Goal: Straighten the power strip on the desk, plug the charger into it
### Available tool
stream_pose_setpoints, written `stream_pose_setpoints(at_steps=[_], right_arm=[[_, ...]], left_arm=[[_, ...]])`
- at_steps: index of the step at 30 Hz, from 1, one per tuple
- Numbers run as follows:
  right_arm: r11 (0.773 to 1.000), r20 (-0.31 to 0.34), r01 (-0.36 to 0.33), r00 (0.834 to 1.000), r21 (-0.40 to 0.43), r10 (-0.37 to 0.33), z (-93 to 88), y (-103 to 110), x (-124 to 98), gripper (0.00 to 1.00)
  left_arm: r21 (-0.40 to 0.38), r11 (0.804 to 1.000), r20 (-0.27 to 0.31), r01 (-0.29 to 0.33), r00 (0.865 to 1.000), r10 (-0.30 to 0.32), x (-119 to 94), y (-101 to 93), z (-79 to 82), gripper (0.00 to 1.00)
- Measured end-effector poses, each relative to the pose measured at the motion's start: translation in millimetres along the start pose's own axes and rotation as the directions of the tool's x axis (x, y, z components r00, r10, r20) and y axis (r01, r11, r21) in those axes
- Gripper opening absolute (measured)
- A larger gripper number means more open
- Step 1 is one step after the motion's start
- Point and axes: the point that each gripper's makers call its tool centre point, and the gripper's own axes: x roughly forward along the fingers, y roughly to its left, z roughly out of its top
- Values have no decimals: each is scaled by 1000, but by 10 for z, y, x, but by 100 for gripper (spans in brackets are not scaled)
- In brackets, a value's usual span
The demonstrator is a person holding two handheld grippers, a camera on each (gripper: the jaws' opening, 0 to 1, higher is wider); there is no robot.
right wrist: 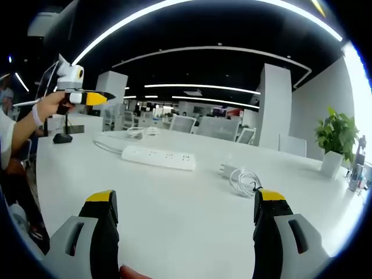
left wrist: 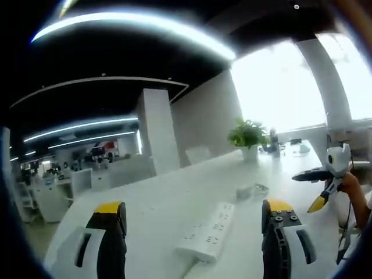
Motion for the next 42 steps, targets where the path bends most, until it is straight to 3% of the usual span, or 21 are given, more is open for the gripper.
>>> stream_pose_setpoints(at_steps=[10,14,25,32,38,42], right_arm=[[1000,-2,1,1000,-6,-1,26,14,0,97],[1000,-3,4,1000,-7,-4,26,11,-7,97],[1000,-3,6,1000,-13,-6,42,4,-12,97],[1000,-3,6,1000,-17,-6,50,8,-7,97],[1000,-2,0,1000,-22,0,68,33,9,97],[1000,0,0,1000,-23,0,71,34,5,97]], left_arm=[[5,998,-94,69,993,-68,318,80,-113,99],[-5,993,-110,117,987,-117,415,52,-113,99],[-30,987,-155,161,974,-163,618,94,-148,99],[-27,980,-214,198,956,-199,764,101,-204,99],[0,977,-312,213,928,-202,903,149,-275,99],[4,975,-332,224,919,-210,948,137,-266,99]])
